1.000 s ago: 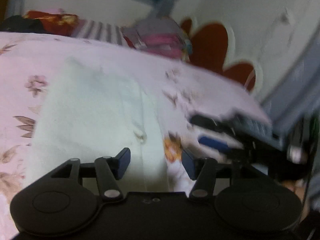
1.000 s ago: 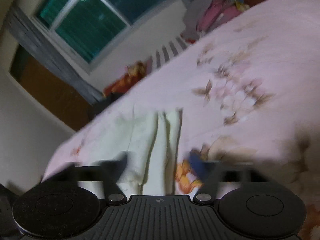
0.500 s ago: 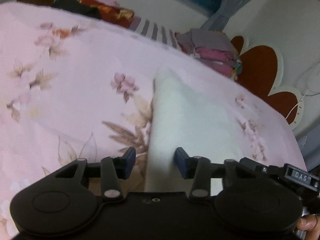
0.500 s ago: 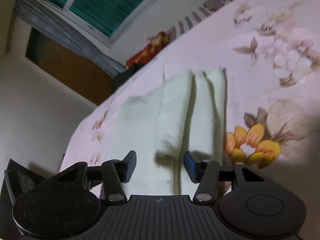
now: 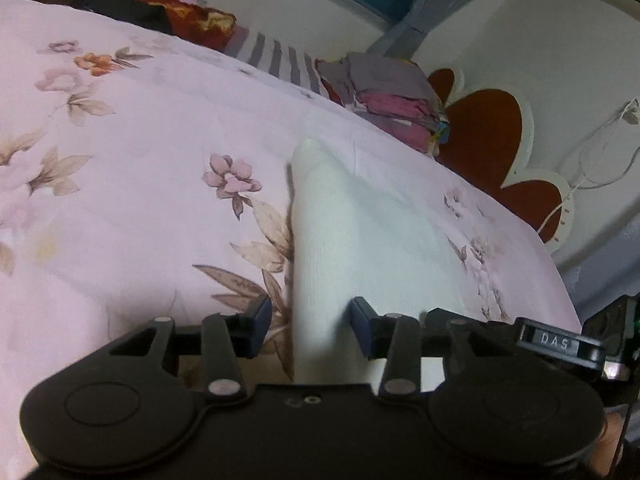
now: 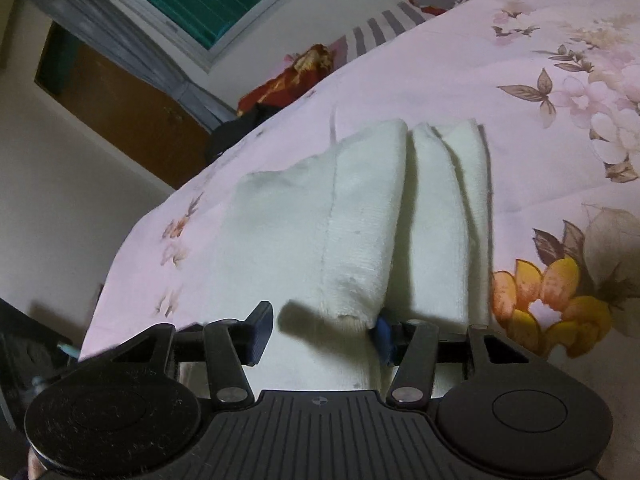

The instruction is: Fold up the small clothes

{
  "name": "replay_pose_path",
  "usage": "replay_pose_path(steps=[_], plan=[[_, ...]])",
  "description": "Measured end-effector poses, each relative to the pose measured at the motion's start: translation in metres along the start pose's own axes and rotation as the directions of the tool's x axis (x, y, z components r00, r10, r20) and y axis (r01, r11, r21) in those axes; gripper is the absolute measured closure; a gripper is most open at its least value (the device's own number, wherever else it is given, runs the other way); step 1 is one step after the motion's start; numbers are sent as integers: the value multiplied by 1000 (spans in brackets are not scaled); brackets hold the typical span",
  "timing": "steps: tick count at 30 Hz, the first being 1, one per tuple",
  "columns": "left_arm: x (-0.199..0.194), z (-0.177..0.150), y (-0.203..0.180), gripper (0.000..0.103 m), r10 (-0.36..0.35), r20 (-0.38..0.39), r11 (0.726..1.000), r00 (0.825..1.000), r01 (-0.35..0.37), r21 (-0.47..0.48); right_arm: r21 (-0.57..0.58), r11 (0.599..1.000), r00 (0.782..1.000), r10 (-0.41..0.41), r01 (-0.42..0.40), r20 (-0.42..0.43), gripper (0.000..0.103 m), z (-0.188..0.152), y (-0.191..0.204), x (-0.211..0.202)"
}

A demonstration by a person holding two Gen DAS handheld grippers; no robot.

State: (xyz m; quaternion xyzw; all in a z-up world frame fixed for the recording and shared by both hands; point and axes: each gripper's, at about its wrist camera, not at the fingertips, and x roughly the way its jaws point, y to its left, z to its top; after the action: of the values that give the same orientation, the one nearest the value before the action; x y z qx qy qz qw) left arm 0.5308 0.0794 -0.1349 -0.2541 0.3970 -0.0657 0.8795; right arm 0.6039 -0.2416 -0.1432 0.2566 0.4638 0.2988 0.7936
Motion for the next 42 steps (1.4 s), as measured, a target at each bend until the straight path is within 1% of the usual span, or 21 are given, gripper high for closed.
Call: replay_pose_path(steps=[1, 2, 3, 6, 9, 11, 13, 15, 17, 20, 23, 25, 26, 27, 29, 31, 33, 35, 37, 40, 42], plan=[[4, 2, 0, 60, 0, -9, 1000, 1000, 0, 15, -6, 1000, 1000, -8, 8, 2, 54, 0, 2, 2], [9, 3, -1, 60, 0, -25, 999, 1000, 1, 33, -20, 999, 1000, -29, 29, -1, 70, 0, 5, 5], [13, 3, -3, 60, -2, -37, 999, 999, 4, 37, -37, 998, 999, -54, 53, -5, 79, 0, 7, 6], [12, 5, -10, 66, -15, -45, 999, 999, 17, 48, -68, 996, 998, -63, 63, 4, 88, -1, 11, 4], [-2, 7, -27, 66, -57, -10, 993, 998, 58, 100, -102, 993, 998, -62, 65, 29, 88, -2, 18, -6], [-2, 7, -41, 66, -84, -21, 986, 996, 86, 141, -115, 990, 995, -71, 78, 63, 88, -2, 20, -22], [9, 1, -51, 66, -72, -68, 981, 995, 83, 175, -100, 991, 994, -78, 85, 75, 88, -3, 13, -33], [21, -7, -56, 66, -43, -100, 977, 994, 63, 203, -86, 988, 990, -126, 131, 59, 88, -6, -1, -30], [23, -10, -59, 66, -23, -96, 973, 995, 45, 226, -24, 995, 995, -97, 98, 29, 88, -9, -16, -23], [15, -5, -57, 66, -29, -92, 977, 995, 48, 210, -30, 996, 996, -83, 83, 29, 88, -9, -15, -24], [1, 7, -60, 66, -87, -40, 977, 995, 93, 193, -53, 995, 997, -81, 81, 9, 87, -7, -15, -25], [0, 16, -63, 66, -104, -25, 974, 994, 107, 199, -60, 991, 992, -113, 116, 52, 68, -2, -19, -42], [3, 21, -64, 66, -117, -24, 972, 993, 120, 203, -78, 986, 985, -141, 150, 102, 57, 1, -16, -54], [8, 25, -67, 66, -118, -21, 970, 993, 119, 211, -93, 984, 981, -142, 155, 134, 56, 4, -13, -63], [22, 38, -75, 66, -108, -13, 962, 994, 107, 250, -125, 980, 977, -136, 158, 165, 56, 18, -6, -68], [39, 52, -78, 66, -101, -13, 963, 995, 101, 249, -187, 962, 970, -165, 198, 177, 57, 33, 6, -54], [58, 62, -79, 64, -82, -18, 961, 996, 84, 263, -230, 949, 971, -183, 216, 156, 78, 48, 13, -27], [82, 67, -74, 64, -58, -82, 963, 995, 77, 258, -243, 936, 966, -238, 256, 100, 81, 56, 9, 2], [103, 62, -63, 64, -73, -166, 966, 983, 111, 232, -282, 900, 941, -335, 332, 41, 82, 53, -2, 30], [94, 61, -55, 65, -115, -137, 977, 984, 137, 165, -306, 889, 938, -343, 342, 53, 82, 51, -1, 29], [71, 57, -58, 66, -127, -81, 972, 989, 140, 190, -325, 875, 932, -352, 359, 82, 82, 47, 7, 16]])
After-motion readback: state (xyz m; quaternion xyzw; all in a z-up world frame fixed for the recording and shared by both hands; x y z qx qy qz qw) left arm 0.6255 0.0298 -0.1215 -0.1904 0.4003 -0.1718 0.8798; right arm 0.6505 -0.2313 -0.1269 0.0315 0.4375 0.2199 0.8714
